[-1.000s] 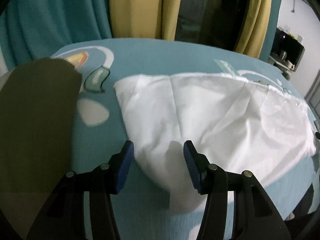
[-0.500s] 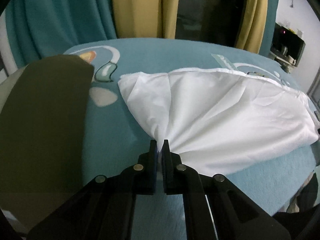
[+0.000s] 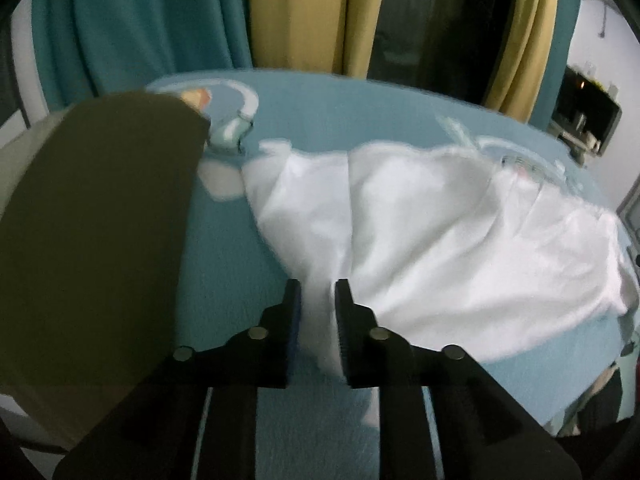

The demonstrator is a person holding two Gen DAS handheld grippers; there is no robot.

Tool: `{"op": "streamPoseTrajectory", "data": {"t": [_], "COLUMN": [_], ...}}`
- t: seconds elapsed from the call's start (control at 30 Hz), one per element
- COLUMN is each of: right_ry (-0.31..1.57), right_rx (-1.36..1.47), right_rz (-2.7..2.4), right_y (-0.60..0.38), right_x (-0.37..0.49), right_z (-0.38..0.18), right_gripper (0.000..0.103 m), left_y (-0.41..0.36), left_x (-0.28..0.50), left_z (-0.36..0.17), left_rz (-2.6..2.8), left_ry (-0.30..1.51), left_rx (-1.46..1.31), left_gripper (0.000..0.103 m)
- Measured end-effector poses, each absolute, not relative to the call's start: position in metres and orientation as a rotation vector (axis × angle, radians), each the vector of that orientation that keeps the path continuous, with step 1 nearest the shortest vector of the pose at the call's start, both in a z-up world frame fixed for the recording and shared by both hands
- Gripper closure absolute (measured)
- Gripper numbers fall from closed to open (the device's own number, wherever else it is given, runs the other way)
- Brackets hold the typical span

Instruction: Fold large clothes

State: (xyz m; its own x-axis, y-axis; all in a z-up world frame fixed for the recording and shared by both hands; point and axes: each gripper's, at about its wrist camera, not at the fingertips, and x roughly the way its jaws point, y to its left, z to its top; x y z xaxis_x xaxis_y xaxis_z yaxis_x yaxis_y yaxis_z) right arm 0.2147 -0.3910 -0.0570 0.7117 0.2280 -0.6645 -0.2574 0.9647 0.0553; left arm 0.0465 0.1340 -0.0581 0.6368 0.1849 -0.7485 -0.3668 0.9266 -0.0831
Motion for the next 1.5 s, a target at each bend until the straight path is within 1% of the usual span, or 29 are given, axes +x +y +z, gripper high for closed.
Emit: {"op": "streamPoseTrajectory", "data": {"t": [0.03, 0.1, 0.13, 0.17, 0.33, 0.43, 0.47, 0.53, 0.67, 0.83, 0.97, 1.1, 1.27, 1.33, 1.4, 1.5], "right_ry": [0.723, 0.729, 0.743, 0.751, 0.808, 0.905, 0.909, 0.908, 0.89, 0.843, 0.808, 0.821, 0.847, 0.85, 0.849, 0.851], "right_rx": [-0.025, 0.016, 0.029, 0.04, 0.083, 0.138, 0.169, 0.207, 0.128, 0.135, 0.111, 0.15, 0.163, 0.163, 0.159, 0.162], "right_rz": [0.297, 0.344, 0.363, 0.38, 0.451, 0.382, 0.374, 0.354, 0.206, 0.215, 0.175, 0.133, 0.12, 0.126, 0.127, 0.144], "right_y": [-0.388, -0.379, -0.372, -0.365, -0.338, -0.338, -0.341, -0.347, -0.35, -0.363, -0.384, -0.407, -0.415, -0.414, -0.412, -0.409], "right_x": [0.222, 0.242, 0.254, 0.265, 0.302, 0.326, 0.332, 0.34, 0.343, 0.315, 0.284, 0.254, 0.227, 0.218, 0.209, 0.198], "right_z": [-0.056, -0.057, -0.06, -0.062, -0.077, -0.094, -0.095, -0.094, -0.09, -0.078, -0.068, -0.071, -0.078, -0.08, -0.081, -0.084], "right_gripper": [0.059, 0.052, 0.046, 0.043, 0.042, 0.041, 0.038, 0.029, 0.027, 0.027, 0.027, 0.027, 0.025, 0.024, 0.02, 0.018], "left_y": [0.134, 0.13, 0.13, 0.128, 0.117, 0.113, 0.111, 0.108, 0.11, 0.111, 0.108, 0.097, 0.079, 0.07, 0.061, 0.048], "left_x": [0.048, 0.052, 0.055, 0.058, 0.085, 0.102, 0.108, 0.118, 0.129, 0.126, 0.115, 0.108, 0.108, 0.108, 0.107, 0.104], "left_z": [-0.053, -0.043, -0.039, -0.036, -0.039, -0.047, -0.052, -0.062, -0.084, -0.083, -0.072, -0.059, -0.054, -0.052, -0.049, -0.048], "left_rz": [0.315, 0.307, 0.305, 0.298, 0.248, 0.217, 0.204, 0.196, 0.198, 0.195, 0.198, 0.153, 0.082, 0.053, 0.023, -0.012], "left_ry": [0.804, 0.758, 0.745, 0.734, 0.751, 0.789, 0.809, 0.847, 0.917, 0.91, 0.854, 0.788, 0.766, 0.756, 0.746, 0.748], "left_rx": [-0.235, -0.217, -0.208, -0.198, -0.178, -0.179, -0.178, -0.167, -0.188, -0.187, -0.193, -0.203, -0.2, -0.194, -0.191, -0.177], "left_gripper": [0.076, 0.076, 0.075, 0.075, 0.075, 0.075, 0.075, 0.075, 0.075, 0.075, 0.075, 0.075, 0.075, 0.075, 0.075, 0.073]}}
